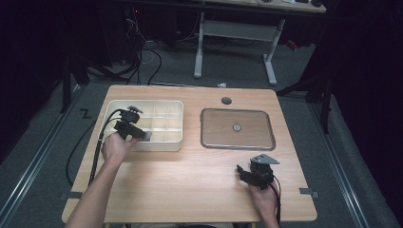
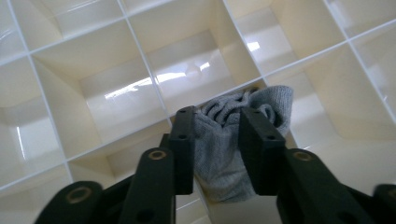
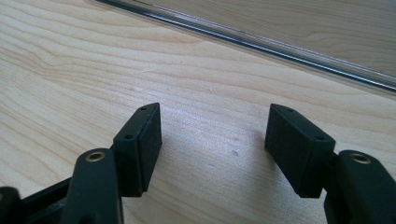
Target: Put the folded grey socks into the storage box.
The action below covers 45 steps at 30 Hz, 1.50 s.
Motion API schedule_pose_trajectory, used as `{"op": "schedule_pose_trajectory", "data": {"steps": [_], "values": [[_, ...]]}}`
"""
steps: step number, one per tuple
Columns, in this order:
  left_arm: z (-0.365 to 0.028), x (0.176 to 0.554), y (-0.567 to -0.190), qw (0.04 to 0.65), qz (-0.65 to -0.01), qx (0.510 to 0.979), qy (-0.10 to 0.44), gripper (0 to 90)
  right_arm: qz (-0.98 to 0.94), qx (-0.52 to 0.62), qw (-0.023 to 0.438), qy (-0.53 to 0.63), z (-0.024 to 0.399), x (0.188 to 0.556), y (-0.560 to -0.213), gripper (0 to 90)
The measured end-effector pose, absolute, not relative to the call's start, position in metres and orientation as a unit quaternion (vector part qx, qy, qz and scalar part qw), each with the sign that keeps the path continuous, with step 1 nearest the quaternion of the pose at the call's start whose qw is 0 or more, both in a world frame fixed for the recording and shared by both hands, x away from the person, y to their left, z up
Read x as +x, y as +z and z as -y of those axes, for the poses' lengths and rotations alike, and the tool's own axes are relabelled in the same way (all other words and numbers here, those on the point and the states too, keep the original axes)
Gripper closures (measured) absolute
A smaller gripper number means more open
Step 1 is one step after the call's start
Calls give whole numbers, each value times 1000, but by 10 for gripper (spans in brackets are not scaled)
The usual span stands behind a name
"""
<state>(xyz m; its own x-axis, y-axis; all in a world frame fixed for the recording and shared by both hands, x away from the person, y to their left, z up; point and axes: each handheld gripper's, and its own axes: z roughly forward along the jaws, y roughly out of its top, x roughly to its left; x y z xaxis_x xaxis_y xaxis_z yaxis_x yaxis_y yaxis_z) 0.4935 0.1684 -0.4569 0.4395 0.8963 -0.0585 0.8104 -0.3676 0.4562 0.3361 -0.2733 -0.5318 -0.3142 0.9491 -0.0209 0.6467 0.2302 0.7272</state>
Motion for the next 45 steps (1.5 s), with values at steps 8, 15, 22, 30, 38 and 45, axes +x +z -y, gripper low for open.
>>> {"op": "schedule_pose_trajectory", "data": {"steps": [8,15,22,30,38,45], "values": [[-174,488,-446,255,-524,805,112,538,-747,534,240,316,273,336,-532,367],[-184,481,-434,285,-529,791,118,502,-747,534,240,316,273,336,-532,368],[-193,473,-424,307,-527,783,127,487,-747,534,240,316,273,336,-532,367],[-204,463,-422,329,-529,772,129,467,-747,534,240,316,273,336,-532,367],[-212,452,-424,349,-527,765,128,448,-747,534,240,315,273,336,-532,368],[-216,440,-420,361,-525,759,135,460,-747,534,240,315,273,336,-532,367]]}}
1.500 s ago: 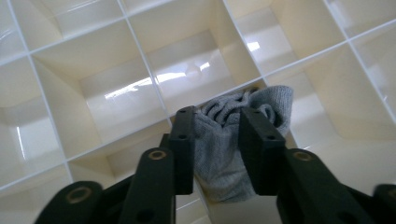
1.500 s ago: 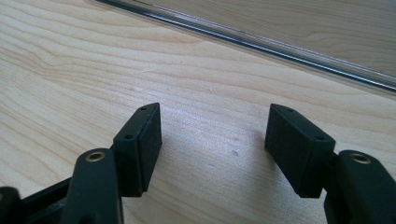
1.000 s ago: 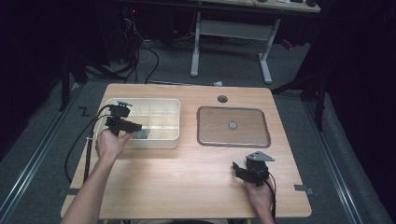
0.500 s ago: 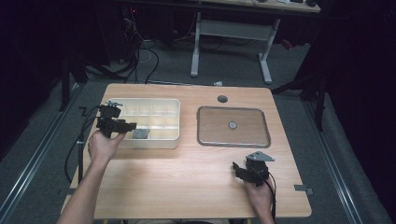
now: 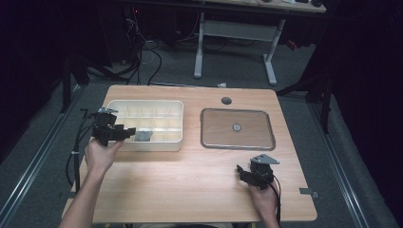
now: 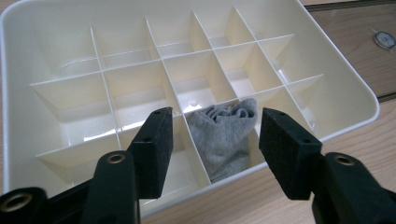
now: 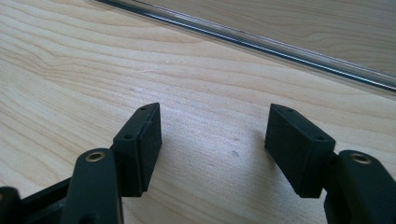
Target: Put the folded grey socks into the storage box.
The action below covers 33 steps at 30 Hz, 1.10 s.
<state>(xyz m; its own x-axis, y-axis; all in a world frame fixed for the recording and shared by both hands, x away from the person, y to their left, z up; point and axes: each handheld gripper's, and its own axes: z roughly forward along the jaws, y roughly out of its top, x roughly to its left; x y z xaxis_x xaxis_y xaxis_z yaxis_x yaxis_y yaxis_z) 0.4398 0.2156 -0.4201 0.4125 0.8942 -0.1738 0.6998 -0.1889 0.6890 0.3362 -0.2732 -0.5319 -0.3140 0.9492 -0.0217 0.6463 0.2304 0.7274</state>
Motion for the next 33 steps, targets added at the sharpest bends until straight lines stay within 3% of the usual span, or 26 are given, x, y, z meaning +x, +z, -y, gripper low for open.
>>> {"op": "schedule_pose_trajectory", "data": {"steps": [33], "values": [[-225,390,-410,411,-512,741,140,454,-746,535,240,315,273,336,-532,370]]}}
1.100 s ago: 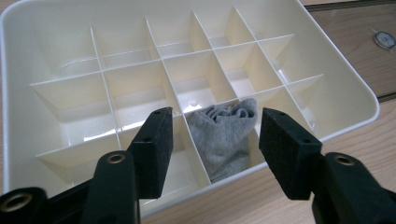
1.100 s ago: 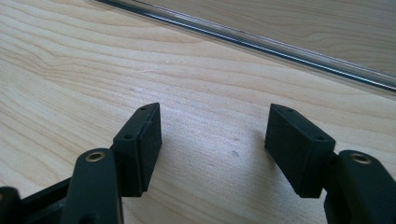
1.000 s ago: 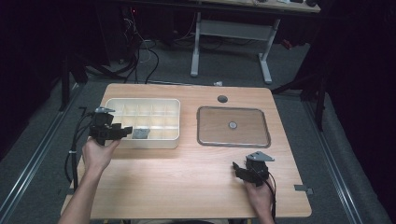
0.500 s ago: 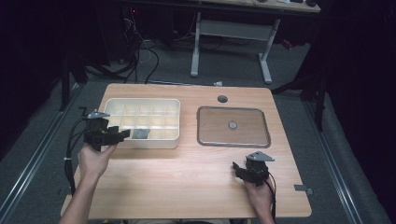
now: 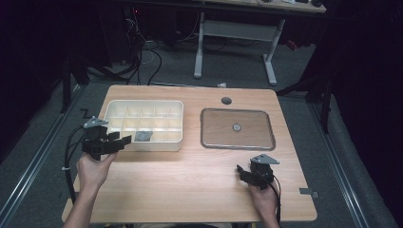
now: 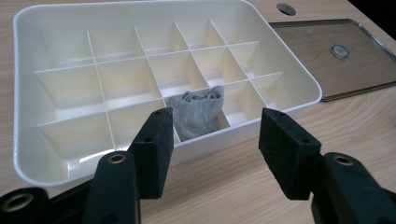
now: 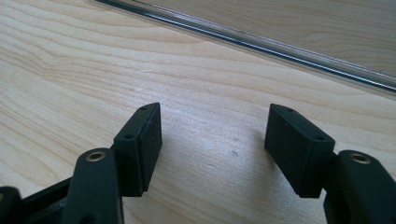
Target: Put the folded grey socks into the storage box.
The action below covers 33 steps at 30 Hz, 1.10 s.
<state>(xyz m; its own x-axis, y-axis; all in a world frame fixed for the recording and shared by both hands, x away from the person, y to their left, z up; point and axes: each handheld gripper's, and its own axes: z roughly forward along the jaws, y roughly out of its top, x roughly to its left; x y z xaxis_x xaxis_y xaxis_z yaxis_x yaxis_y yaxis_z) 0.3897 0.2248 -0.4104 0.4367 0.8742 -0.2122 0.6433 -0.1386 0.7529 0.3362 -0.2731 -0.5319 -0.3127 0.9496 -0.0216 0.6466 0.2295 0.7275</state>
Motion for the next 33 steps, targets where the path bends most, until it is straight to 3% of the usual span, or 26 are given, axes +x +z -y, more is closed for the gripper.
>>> {"op": "schedule_pose_trajectory", "data": {"steps": [33], "values": [[-207,357,-426,434,-491,745,123,440,-747,534,240,315,273,336,-532,367]]}}
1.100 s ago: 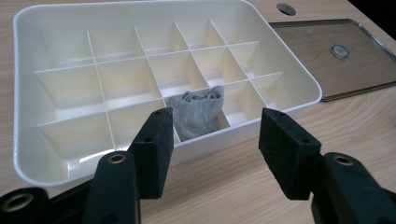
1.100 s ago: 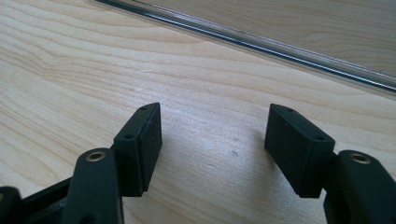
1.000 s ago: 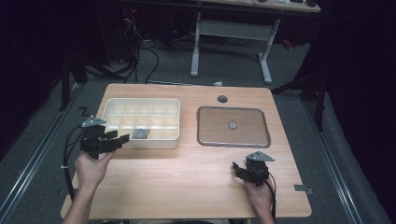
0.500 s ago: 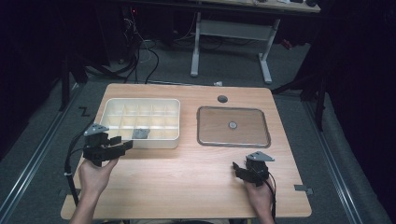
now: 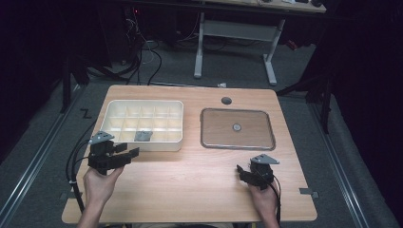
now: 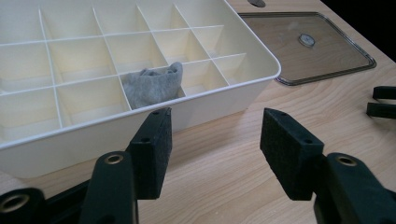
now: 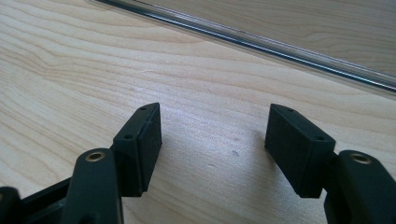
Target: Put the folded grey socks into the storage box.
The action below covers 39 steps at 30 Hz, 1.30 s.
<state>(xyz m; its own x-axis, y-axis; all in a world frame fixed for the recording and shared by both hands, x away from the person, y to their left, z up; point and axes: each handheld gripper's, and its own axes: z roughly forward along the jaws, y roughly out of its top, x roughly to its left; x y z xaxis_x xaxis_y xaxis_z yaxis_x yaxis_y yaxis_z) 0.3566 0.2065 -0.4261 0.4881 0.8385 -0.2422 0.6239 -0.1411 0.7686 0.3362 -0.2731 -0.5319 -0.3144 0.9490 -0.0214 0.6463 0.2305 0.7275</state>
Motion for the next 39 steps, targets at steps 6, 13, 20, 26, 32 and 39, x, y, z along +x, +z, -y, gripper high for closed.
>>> {"op": "schedule_pose_trajectory", "data": {"steps": [6,13,20,26,32,39], "values": [[-203,354,-431,437,-489,746,116,435,-747,534,240,315,273,336,-532,367],[-201,352,-438,434,-489,749,105,436,-747,534,240,315,273,336,-532,367],[-197,350,-444,433,-488,752,97,435,-747,534,240,315,273,336,-532,367],[-195,349,-449,434,-489,751,91,434,-747,534,240,315,273,336,-532,366],[-192,350,-455,436,-491,750,83,432,-747,533,240,316,273,336,-532,366],[-184,352,-459,433,-487,755,76,429,-747,533,240,316,273,336,-532,366]]}}
